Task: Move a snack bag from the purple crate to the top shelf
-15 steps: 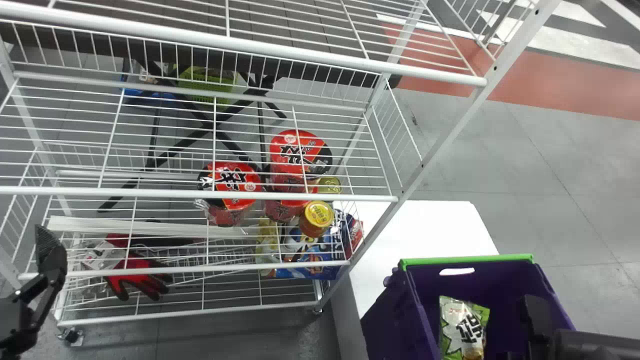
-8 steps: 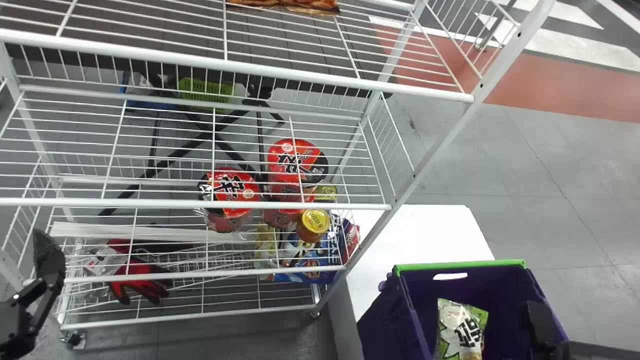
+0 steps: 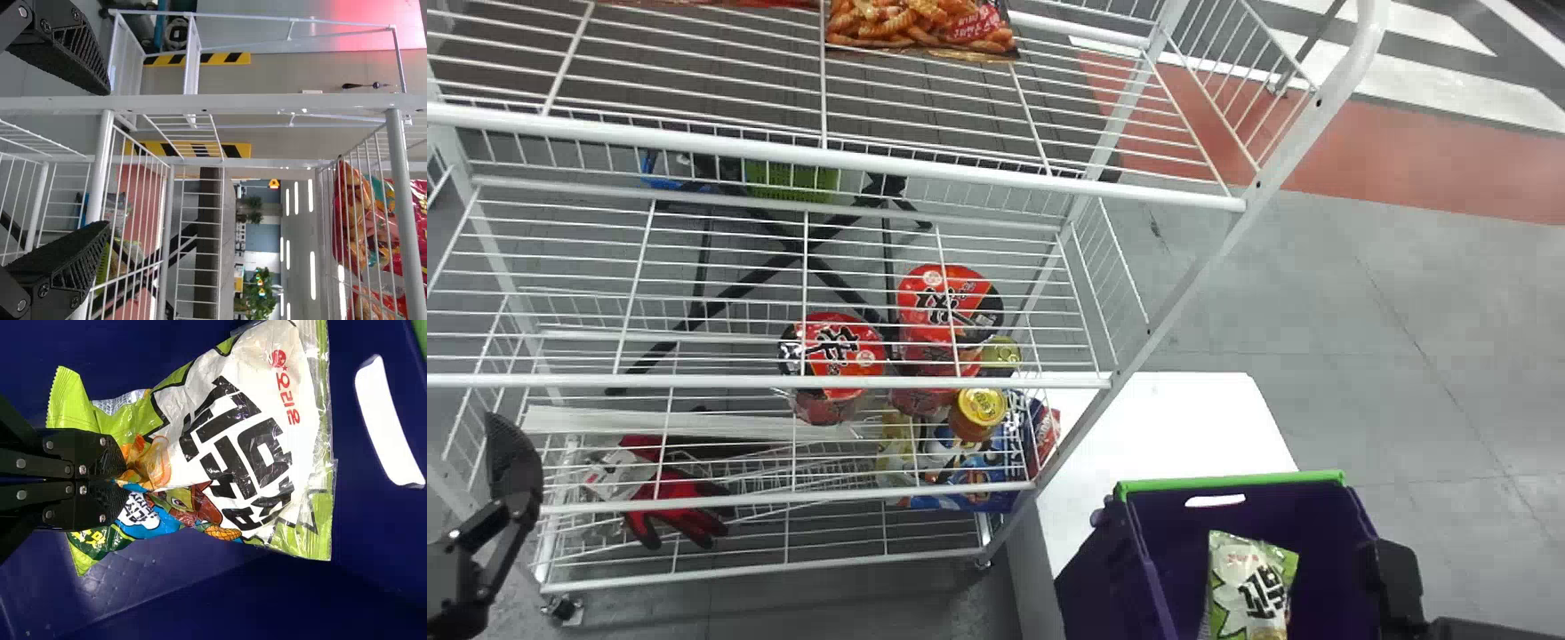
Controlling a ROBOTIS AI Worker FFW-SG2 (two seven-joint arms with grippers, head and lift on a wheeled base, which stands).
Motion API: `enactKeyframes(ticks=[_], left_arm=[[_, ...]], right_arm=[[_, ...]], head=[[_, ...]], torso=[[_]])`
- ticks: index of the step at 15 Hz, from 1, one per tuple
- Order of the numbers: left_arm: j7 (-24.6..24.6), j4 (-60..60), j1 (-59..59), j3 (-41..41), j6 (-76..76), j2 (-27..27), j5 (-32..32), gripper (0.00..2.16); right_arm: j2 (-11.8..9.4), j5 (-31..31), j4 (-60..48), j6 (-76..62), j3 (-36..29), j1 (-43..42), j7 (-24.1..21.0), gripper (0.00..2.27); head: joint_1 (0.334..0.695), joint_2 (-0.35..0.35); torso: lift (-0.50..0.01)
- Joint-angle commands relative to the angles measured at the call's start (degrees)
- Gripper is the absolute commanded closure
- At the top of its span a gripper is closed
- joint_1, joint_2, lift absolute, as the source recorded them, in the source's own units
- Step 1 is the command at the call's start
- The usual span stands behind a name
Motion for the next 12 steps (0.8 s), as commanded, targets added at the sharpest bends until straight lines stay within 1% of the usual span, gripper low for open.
enactKeyframes(ticks=[1, 12], left_arm=[[0.3, -0.1, 0.2, 0.0, 0.1, 0.1, -0.2, 0.12], [0.3, -1.1, 1.1, -0.1, 0.1, 0.2, -1.0, 0.12]], right_arm=[[0.2, 0.0, -0.4, -0.1, 0.0, 0.3, 0.1, 1.9], [0.4, 0.0, -1.8, 0.4, -0.9, 1.4, 0.8, 1.9]], head=[[0.695, -0.35], [0.695, -0.35]], torso=[[-0.268], [-0.224]])
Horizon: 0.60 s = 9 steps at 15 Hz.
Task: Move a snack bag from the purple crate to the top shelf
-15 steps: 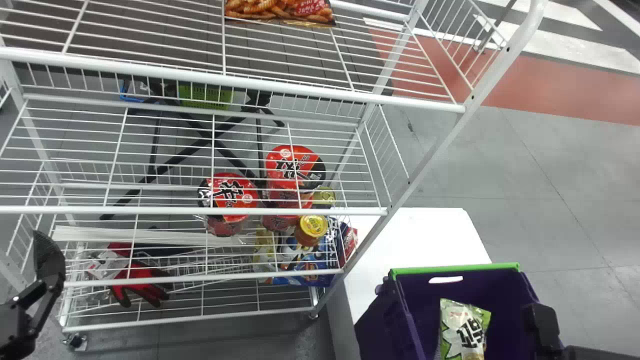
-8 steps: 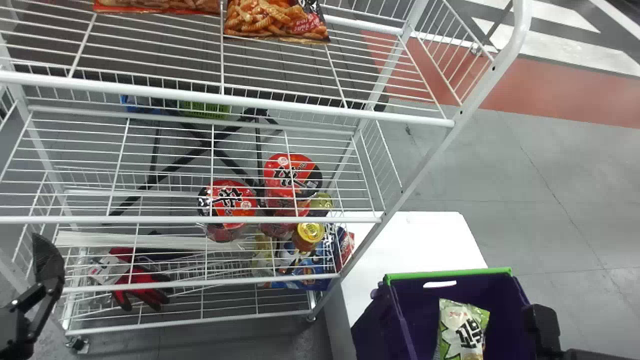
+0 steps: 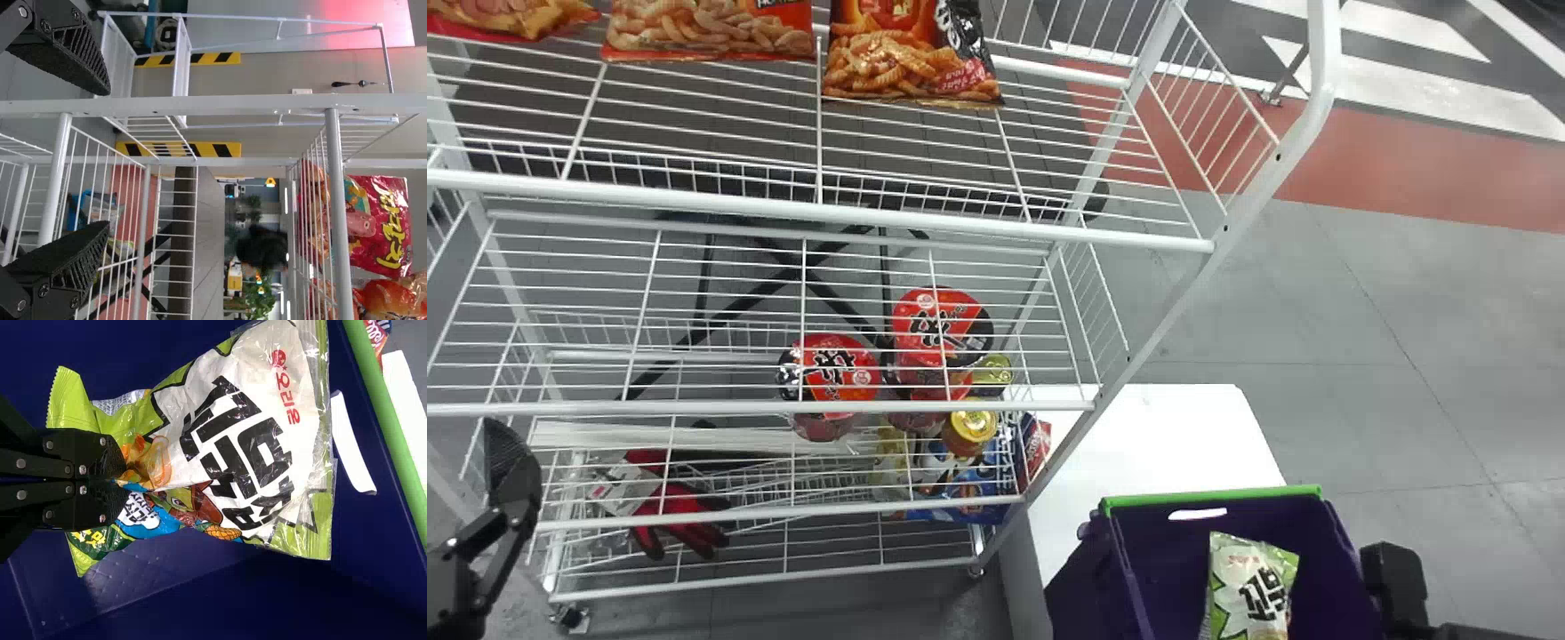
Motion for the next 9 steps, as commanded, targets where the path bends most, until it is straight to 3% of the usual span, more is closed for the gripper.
enactKeyframes(ticks=[1, 9], left_arm=[[0.0, 0.0, 0.0, -0.2, 0.0, 0.0, -0.1, 0.12], [0.1, -0.2, 0.4, -0.3, -0.2, 0.0, -0.3, 0.12]], right_arm=[[0.1, 0.0, -0.3, 0.0, -0.3, 0.4, 0.0, 1.9], [0.4, 0.0, -0.7, -0.2, -0.8, 0.9, 0.1, 1.9]], head=[[0.695, -0.35], [0.695, -0.35]], torso=[[-0.22], [-0.188]])
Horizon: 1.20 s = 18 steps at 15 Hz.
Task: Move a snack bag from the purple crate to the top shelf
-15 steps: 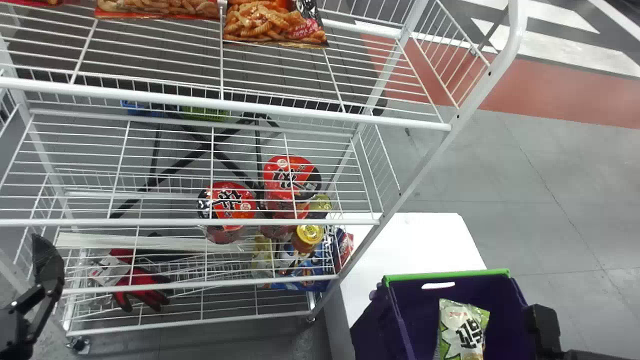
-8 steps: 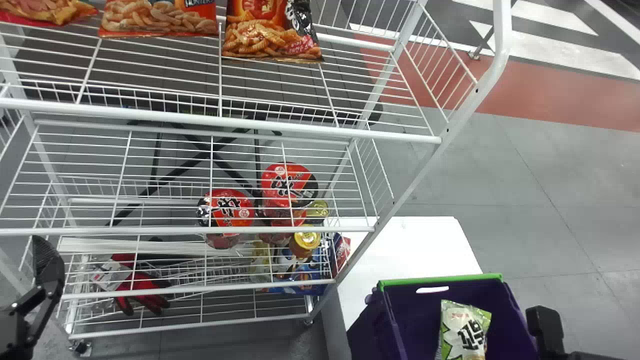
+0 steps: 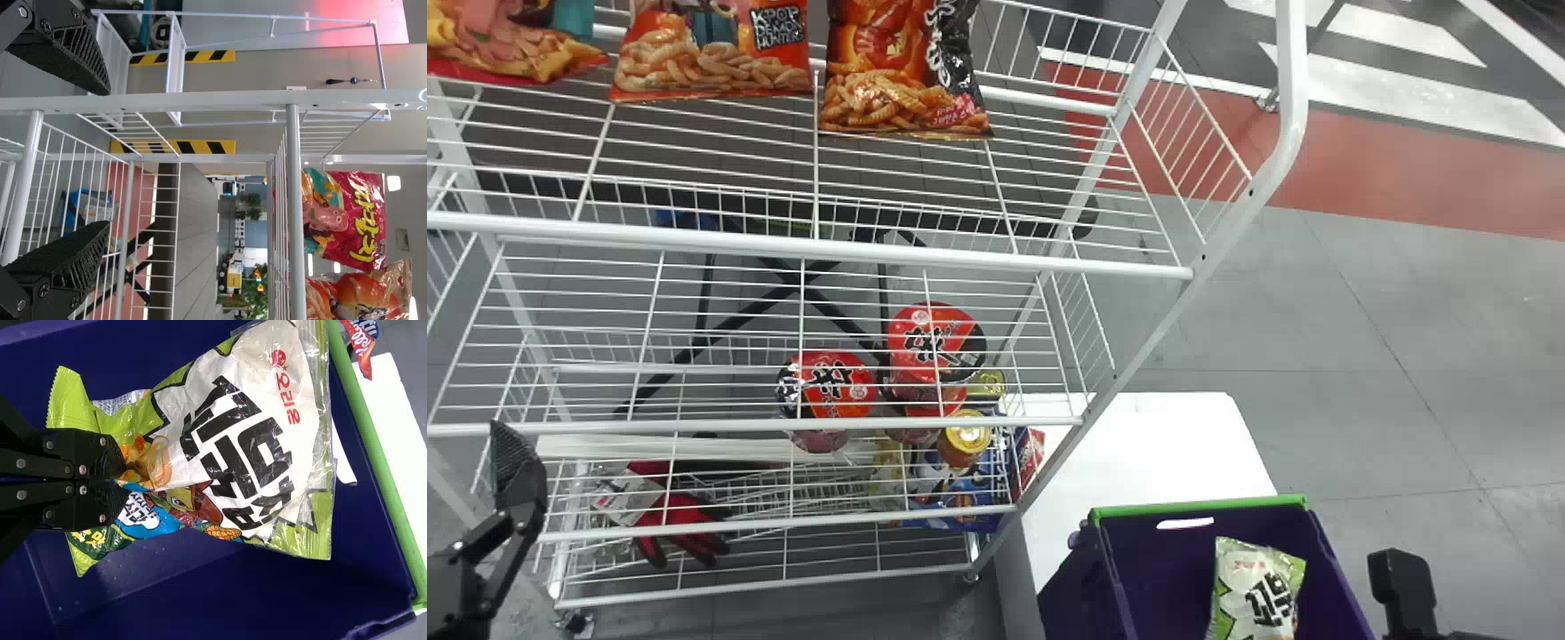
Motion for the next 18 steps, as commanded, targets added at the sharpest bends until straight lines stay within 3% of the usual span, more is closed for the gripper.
enactKeyframes(ticks=[1, 18], left_arm=[[0.0, 0.0, 0.1, 0.0, -0.2, 0.0, 0.0, 0.12], [0.2, 0.5, 0.3, 0.3, -0.2, -0.2, -0.2, 0.12]], right_arm=[[0.2, 0.0, 0.0, -0.3, 0.0, 0.0, 0.0, 1.9], [0.2, -0.1, 0.8, -2.8, 0.5, 0.0, 0.0, 1.9]], head=[[0.695, -0.35], [0.695, -0.35]], torso=[[-0.185], [-0.116]])
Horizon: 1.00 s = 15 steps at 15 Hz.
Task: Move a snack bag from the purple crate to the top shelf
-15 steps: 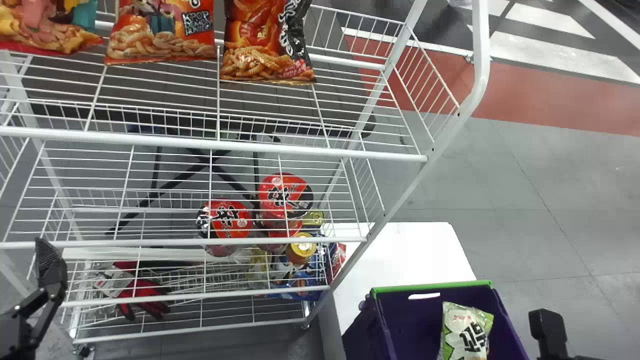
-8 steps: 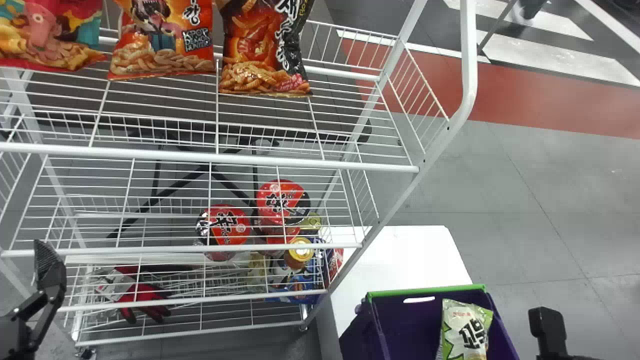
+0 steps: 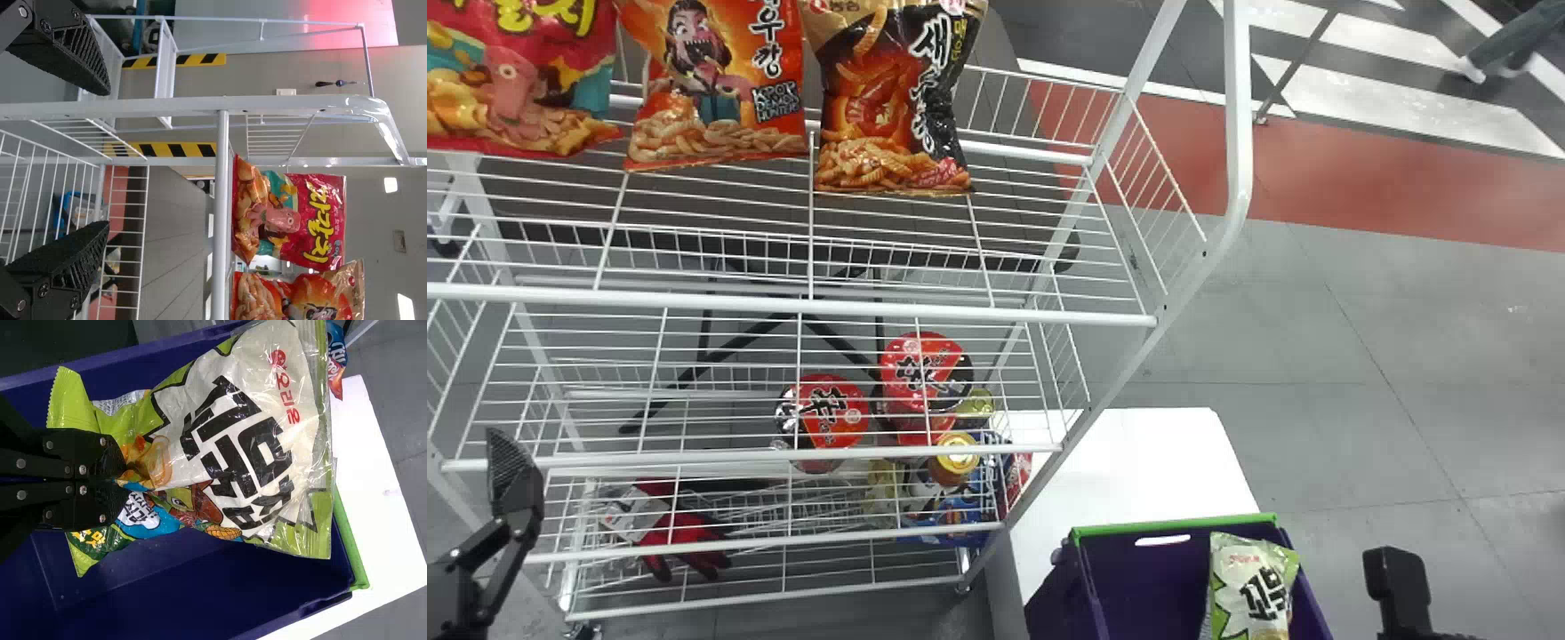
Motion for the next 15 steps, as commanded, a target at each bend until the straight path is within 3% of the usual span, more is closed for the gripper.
enactKeyframes(ticks=[1, 15], left_arm=[[0.0, 0.1, 0.0, 0.0, 0.0, 0.0, 0.0, 0.12], [-0.1, 0.1, 0.0, 0.0, 0.2, 0.0, 0.0, 0.12]], right_arm=[[0.0, 0.0, 0.1, 0.0, 0.1, 0.0, -0.1, 1.9], [0.0, 0.3, 0.6, -0.5, 0.2, -0.2, 0.0, 1.9]], head=[[0.695, -0.35], [0.695, -0.35]], torso=[[-0.113], [-0.056]])
